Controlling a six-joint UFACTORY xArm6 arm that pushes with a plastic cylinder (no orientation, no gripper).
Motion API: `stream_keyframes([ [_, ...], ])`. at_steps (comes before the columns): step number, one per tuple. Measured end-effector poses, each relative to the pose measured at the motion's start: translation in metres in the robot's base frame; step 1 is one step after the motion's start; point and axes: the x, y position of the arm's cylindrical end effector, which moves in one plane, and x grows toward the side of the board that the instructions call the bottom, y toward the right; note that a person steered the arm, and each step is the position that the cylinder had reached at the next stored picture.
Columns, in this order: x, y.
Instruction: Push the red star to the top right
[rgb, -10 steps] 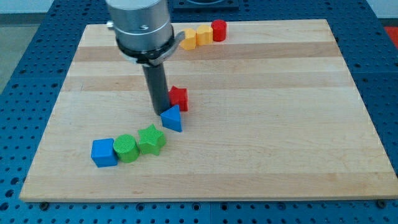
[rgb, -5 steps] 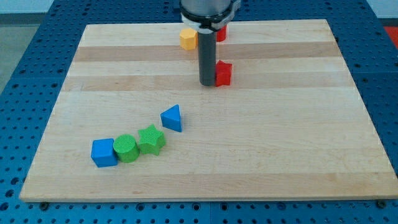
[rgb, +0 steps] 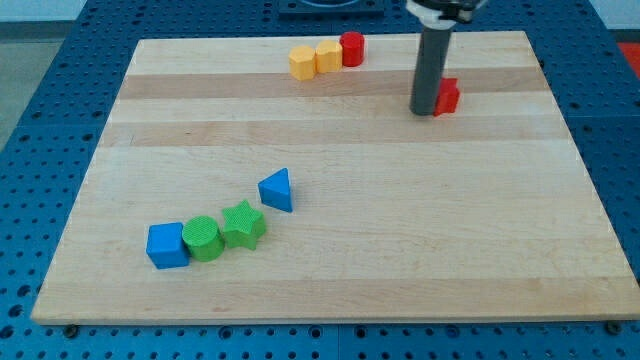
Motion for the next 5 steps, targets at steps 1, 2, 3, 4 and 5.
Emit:
stream_keyframes([
  [1, -0.002, 0.020],
  [2, -0.008, 0.037],
  [3, -0.009, 0.058],
  [4, -0.011, 0.072],
  [5, -0.032, 0.074],
])
